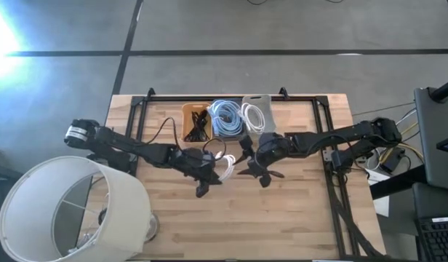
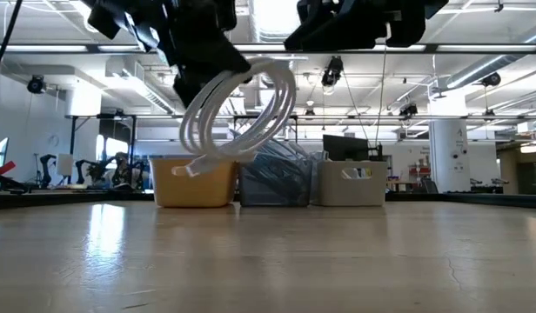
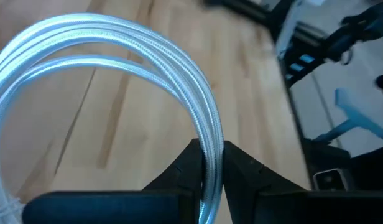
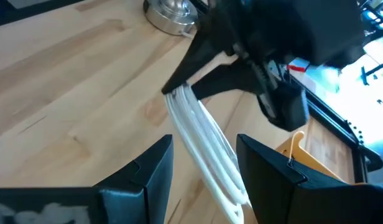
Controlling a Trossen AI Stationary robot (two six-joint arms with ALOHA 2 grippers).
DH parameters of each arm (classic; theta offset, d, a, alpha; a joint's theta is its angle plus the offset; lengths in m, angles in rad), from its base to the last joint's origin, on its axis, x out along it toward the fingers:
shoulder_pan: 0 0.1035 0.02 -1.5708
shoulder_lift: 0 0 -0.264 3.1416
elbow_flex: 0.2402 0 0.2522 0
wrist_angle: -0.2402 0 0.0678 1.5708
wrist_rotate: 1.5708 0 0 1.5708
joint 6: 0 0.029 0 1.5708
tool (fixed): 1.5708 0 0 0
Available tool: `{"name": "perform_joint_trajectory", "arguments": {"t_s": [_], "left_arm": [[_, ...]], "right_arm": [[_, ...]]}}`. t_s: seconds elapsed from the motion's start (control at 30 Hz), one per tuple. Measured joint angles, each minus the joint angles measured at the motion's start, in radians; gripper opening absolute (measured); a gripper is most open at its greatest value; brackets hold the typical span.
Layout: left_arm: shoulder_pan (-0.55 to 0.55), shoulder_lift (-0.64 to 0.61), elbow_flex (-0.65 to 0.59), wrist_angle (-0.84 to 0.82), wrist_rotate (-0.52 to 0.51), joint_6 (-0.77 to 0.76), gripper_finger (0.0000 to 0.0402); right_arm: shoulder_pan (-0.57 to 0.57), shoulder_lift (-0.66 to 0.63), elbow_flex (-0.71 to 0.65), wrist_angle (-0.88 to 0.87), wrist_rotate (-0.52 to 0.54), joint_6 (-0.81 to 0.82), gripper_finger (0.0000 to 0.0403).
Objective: Pick & Place USB Port
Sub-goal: Put the white hdmi cable into the gray bin
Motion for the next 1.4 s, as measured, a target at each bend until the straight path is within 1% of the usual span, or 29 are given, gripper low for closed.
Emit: {"name": "perform_joint_trajectory", "arguments": {"t_s": [0.1,0.33,0.47,0.63,0.7,0.8,0.9,1.07,1.27,1.4], "left_arm": [[0.000,0.000,0.000,0.058,0.022,0.021,0.0049],[0.000,0.000,0.000,0.168,0.018,0.086,0.0050],[0.000,0.000,0.000,0.170,0.019,0.091,0.0050],[0.000,0.000,-0.002,0.171,0.019,0.098,0.0051],[0.000,0.000,-0.003,0.170,0.018,0.113,0.0051],[0.000,0.000,-0.003,0.166,0.013,0.140,0.0051],[0.001,0.000,-0.003,0.166,0.006,0.150,0.0051],[0.001,0.000,-0.004,0.165,-0.001,0.151,0.0051],[0.001,0.000,-0.004,0.151,-0.038,0.150,0.0052],[0.001,0.000,-0.005,0.138,-0.066,0.151,0.0067]], "right_arm": [[0.001,0.001,0.000,0.000,0.000,-0.001,0.0171],[0.001,0.036,0.001,0.023,0.000,-0.009,0.0171],[0.001,0.069,0.001,0.045,0.001,-0.037,0.0171],[0.001,0.080,0.001,0.069,0.003,-0.098,0.0166],[0.001,0.080,0.001,0.071,0.009,-0.100,0.0156],[0.001,0.079,0.001,0.068,0.057,-0.075,0.0128],[0.001,0.077,0.001,0.043,0.077,-0.070,0.0089],[0.002,0.079,0.001,-0.006,0.076,-0.076,0.0024],[0.001,0.079,0.001,-0.018,0.079,-0.024,0.0026],[0.003,0.079,0.001,-0.034,0.083,0.025,0.0024]]}}
